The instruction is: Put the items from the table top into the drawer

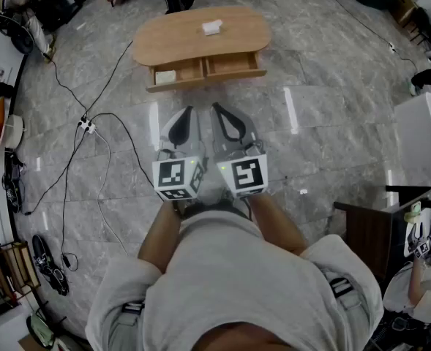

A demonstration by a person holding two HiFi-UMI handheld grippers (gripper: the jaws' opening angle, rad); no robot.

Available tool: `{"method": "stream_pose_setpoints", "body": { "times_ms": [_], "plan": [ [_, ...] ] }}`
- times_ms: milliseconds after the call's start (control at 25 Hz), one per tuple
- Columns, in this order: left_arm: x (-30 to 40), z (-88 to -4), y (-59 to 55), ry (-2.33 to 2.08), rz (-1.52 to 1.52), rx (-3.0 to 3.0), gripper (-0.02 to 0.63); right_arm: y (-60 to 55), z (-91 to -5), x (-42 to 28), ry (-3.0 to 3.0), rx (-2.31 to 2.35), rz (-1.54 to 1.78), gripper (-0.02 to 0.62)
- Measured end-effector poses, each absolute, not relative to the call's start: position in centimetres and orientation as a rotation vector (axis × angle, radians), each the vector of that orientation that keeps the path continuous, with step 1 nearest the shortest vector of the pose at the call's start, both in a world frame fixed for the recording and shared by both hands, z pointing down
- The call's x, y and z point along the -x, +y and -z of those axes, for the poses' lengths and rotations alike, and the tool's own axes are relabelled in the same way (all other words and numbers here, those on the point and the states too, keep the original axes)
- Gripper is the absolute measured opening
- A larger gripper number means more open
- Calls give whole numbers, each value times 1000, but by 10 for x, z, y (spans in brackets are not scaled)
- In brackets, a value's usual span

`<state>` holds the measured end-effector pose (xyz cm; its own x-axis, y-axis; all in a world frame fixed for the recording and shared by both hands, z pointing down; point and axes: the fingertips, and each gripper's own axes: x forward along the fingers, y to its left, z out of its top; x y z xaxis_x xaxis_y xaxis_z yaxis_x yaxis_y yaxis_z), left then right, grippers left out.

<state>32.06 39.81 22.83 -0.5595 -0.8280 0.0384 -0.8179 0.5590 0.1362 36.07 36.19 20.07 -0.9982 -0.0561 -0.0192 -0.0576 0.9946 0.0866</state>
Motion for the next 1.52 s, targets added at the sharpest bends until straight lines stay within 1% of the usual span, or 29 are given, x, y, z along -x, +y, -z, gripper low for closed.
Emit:
{"method": "stream_pose_setpoints", "body": {
  "times_ms": [320,480,680,1040,1120,1280,1520],
  "plan": [
    [-330,-228,398,-2713,171,-1367,20,358,-204,-372,3123,41,-127,6],
    [-325,-236,400,-2730,175,-1318,20,353,-215,-366,3128,1,-58,6],
    [-312,-243,404,-2747,168,-1266,20,348,-223,-350,3146,-56,-89,6],
    [-222,-271,398,-2717,202,-1196,20,338,-243,-258,3185,-82,-68,6],
    [-193,-275,393,-2704,216,-1204,20,332,-246,-229,3192,-64,-71,6],
    [-111,-286,389,-2677,264,-1187,20,334,-249,-153,3202,-111,-139,6],
    [-38,-281,371,-2667,325,-1213,20,315,-246,-94,3263,-81,-230,7]
  ]
}}
